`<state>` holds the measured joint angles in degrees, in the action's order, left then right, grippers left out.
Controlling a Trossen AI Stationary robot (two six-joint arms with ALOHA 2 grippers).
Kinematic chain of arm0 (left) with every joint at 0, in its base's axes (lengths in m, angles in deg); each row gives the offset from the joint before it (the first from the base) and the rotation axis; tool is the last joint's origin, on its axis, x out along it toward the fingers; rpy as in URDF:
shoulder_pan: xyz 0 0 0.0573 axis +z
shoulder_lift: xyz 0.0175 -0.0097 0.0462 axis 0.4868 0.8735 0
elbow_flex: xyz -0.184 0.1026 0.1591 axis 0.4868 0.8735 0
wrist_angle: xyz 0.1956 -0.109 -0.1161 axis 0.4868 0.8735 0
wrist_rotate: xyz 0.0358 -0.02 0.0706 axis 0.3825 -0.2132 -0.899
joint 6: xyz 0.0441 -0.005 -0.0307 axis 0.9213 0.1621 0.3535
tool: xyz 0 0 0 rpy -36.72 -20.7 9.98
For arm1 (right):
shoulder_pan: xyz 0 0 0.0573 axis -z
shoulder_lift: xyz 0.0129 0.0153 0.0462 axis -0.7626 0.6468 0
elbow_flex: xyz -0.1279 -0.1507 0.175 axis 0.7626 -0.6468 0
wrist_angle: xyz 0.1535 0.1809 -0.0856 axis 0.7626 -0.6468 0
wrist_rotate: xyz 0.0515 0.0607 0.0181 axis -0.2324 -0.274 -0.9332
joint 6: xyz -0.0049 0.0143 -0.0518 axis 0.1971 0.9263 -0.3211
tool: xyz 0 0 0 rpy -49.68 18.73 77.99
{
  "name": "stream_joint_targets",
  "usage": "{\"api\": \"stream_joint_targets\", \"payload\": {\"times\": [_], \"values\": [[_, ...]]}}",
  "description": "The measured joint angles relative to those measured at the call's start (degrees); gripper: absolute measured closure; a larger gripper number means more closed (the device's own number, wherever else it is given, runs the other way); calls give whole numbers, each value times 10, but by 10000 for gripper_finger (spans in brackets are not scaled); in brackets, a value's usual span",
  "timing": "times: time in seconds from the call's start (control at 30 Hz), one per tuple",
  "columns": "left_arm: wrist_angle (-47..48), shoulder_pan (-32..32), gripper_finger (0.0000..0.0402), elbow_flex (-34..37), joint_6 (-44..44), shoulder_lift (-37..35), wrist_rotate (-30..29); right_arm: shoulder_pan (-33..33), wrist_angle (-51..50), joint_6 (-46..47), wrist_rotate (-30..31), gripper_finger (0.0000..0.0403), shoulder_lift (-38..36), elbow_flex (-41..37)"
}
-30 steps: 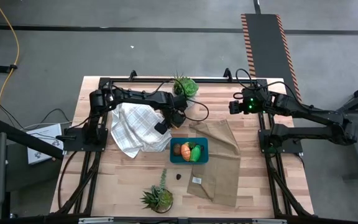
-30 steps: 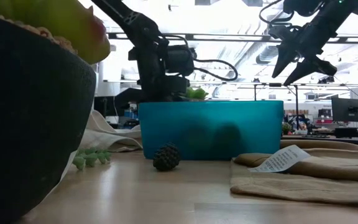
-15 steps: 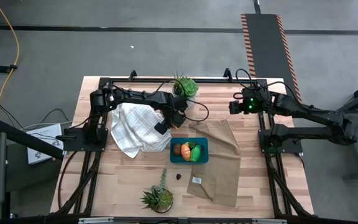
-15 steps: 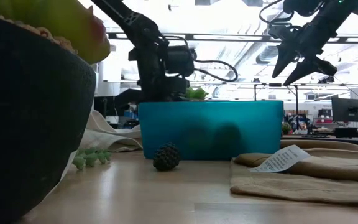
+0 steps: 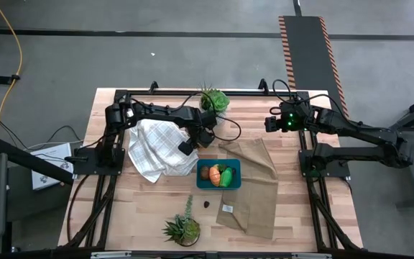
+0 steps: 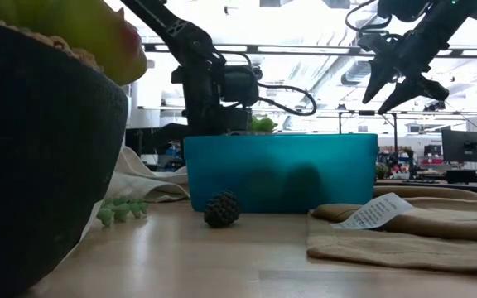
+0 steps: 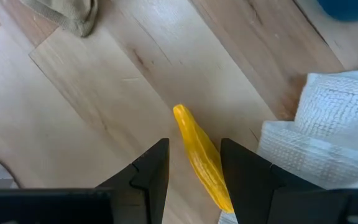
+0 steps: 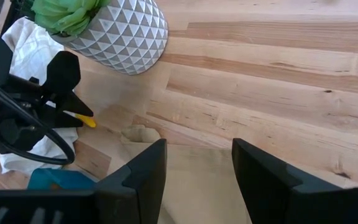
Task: Pick and placing Produce into tupperware
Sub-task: Put the yellow corn into the blue bin
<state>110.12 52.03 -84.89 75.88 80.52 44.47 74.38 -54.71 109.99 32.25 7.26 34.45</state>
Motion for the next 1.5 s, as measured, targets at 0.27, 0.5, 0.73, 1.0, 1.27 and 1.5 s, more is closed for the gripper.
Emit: {"api": "stream_joint_targets", "payload": {"times": [0.27,0.5,0.73,1.0,1.27,1.5], "values": [[1,0,268,0,-17,0,0,0,0,0,0,229,0,0],[6,0,268,0,-47,0,2,0,0,0,0,229,0,0],[6,0,270,0,-61,0,2,0,0,0,1,229,0,0],[6,0,310,0,-92,0,2,0,0,0,4,229,0,0],[13,0,327,0,-129,0,2,0,0,0,5,229,0,0],[29,0,328,0,-137,0,2,0,0,-4,6,229,0,0]]}}
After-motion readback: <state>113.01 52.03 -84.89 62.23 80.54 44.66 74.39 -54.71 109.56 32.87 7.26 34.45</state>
